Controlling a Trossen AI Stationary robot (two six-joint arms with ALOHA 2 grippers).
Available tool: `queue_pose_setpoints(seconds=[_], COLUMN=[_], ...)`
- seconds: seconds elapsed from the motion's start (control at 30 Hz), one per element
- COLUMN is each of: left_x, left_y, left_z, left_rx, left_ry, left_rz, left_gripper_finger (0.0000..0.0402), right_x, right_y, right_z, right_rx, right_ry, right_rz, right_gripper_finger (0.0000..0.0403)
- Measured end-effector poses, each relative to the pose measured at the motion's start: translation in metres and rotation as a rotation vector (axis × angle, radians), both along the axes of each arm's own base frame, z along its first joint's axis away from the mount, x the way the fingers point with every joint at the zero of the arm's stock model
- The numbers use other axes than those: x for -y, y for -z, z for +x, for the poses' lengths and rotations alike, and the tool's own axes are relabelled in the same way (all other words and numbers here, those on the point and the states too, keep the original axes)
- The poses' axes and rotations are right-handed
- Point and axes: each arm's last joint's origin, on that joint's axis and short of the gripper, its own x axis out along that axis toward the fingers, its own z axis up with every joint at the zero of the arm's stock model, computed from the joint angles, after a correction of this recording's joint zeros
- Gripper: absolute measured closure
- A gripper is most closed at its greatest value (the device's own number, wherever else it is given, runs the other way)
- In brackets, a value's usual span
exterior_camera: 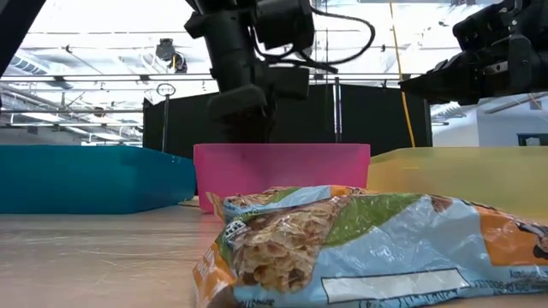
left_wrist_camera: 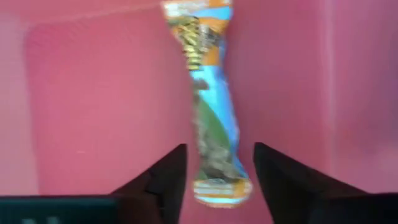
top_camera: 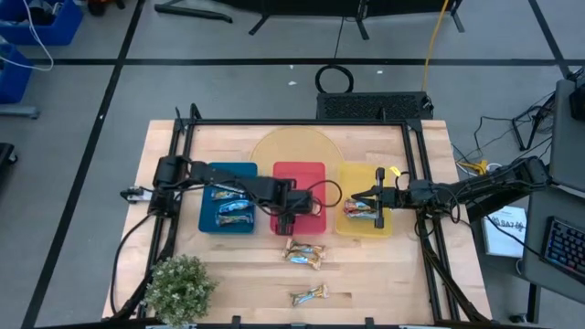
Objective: Pick and place Granola Bars by type
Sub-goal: Put the yellow granola bar into pink bin, then put the bottom yellow granola bar into pink bin
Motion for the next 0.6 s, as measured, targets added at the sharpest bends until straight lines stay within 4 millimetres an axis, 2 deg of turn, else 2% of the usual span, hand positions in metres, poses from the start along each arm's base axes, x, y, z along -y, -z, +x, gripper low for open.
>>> queue_pose_setpoints(seconds=[0.17,0.3,0.47,0.6], left_x=[0.005,0.017,0.019,0.011], left_y=[-0.010,-0.049,-0.110,-0.140], left_z=[-0.004,-0.023,-0.072,-0.124], left_rx=[0.011,0.037,0.197,0.390], left_ry=[0.029,0.125,0.122,0.044], left_rz=[0.151,0.144,0.123,0.099], left_gripper_finger=[0.0138,0.0119,0.0165,0.0230], right_x=[0.000,0.000,0.000,0.000], right_y=[0.000,0.001,0.003,0.004], right_z=[0.000,0.000,0.000,0.000], right_rx=[-0.002,-0.010,-0.028,-0.033], right_ry=[0.000,0.000,-0.003,-0.001], right_rz=[0.000,-0.001,-0.001,0.021], right_gripper_finger=[0.0403,0.0403,0.0403,0.0403])
